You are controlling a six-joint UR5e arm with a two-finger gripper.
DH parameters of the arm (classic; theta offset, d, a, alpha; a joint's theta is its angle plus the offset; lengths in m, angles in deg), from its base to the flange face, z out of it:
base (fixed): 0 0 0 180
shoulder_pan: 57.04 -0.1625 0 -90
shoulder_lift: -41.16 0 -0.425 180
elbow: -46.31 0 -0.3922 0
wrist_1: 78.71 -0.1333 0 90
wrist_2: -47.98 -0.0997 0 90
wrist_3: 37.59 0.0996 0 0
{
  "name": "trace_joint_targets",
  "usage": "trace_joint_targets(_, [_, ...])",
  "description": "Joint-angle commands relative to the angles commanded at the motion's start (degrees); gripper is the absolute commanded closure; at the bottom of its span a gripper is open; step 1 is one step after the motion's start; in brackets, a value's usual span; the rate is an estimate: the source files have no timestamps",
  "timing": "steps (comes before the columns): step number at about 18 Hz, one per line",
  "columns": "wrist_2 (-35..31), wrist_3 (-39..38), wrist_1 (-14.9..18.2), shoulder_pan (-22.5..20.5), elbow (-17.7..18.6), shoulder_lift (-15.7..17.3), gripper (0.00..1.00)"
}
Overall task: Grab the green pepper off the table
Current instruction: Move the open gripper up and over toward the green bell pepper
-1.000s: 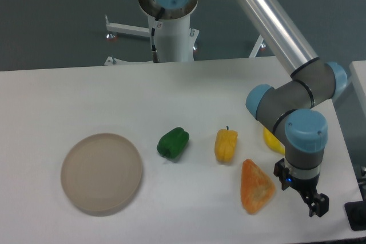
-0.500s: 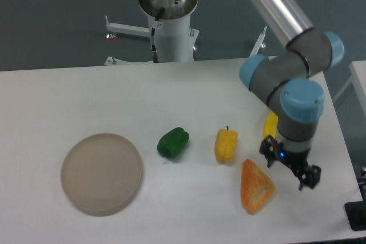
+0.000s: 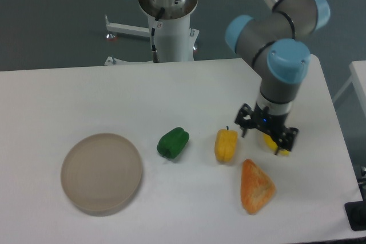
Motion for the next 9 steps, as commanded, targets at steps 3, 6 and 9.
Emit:
trace_joint_targets(3, [1.5,-1.23,-5.7,0.79,6.76,2.55,0.0])
trace_joint_targets(6, [2.47,-2.46,-10.28,2.37,13.27,4.31,0.0])
trace_joint_targets(9, [2.47,-3.08,-11.87,4.39,15.66,4.58,0.0])
